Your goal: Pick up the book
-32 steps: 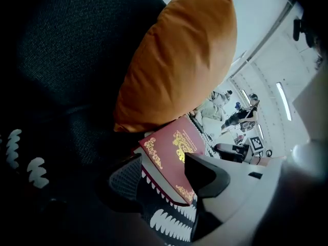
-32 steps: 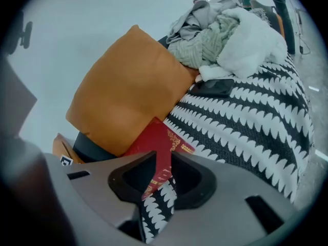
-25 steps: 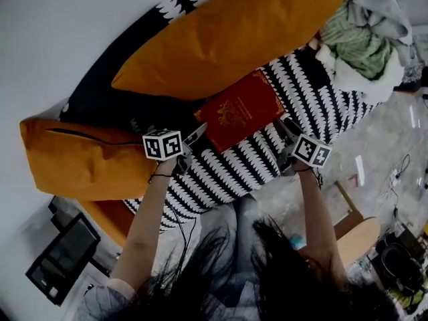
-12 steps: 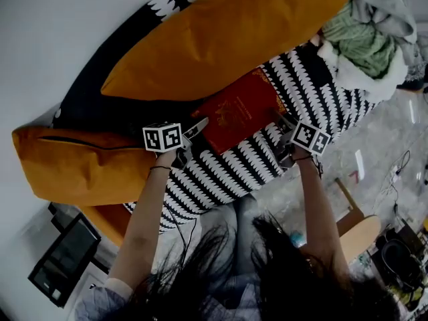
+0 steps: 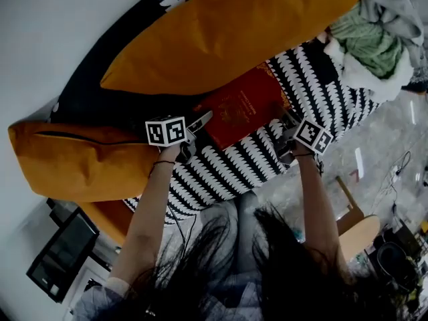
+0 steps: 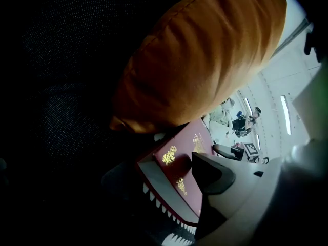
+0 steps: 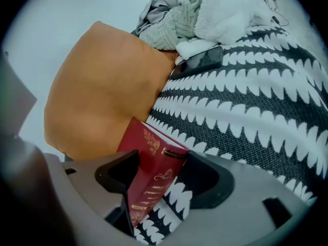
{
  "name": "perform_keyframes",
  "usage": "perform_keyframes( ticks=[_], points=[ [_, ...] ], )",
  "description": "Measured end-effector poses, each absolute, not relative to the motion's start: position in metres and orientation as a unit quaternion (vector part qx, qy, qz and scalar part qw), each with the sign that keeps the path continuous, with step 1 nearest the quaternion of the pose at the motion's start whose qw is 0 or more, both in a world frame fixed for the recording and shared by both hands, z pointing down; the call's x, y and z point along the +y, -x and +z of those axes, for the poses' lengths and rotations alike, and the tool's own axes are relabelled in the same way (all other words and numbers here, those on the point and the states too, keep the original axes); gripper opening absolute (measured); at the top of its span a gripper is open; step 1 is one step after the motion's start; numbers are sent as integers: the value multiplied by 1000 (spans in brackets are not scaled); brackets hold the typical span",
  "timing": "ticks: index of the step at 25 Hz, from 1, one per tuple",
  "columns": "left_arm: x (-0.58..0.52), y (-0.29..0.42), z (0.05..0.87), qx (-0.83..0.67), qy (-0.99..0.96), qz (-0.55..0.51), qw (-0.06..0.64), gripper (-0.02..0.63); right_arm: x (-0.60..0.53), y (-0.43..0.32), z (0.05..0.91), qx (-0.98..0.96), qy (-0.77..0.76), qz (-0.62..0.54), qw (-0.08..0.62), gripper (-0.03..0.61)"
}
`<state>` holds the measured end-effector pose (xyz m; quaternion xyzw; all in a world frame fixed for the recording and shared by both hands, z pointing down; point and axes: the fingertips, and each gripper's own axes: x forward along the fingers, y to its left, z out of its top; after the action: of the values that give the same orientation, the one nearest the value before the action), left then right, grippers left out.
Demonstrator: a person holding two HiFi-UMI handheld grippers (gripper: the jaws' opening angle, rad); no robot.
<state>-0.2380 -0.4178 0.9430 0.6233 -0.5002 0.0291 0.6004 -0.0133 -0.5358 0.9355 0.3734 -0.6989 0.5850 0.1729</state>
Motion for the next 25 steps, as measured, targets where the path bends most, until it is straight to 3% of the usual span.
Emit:
perform_keyframes(
  ticks=[11,25],
  points=[
    [-415,236,911,-511,-664,43,544,342,-525,5,896,-736,-368,545,158,298],
    [-379,208,848,-528,-667,15,526,342,-490,-22,828,-745,-385,530,128,298]
  ],
)
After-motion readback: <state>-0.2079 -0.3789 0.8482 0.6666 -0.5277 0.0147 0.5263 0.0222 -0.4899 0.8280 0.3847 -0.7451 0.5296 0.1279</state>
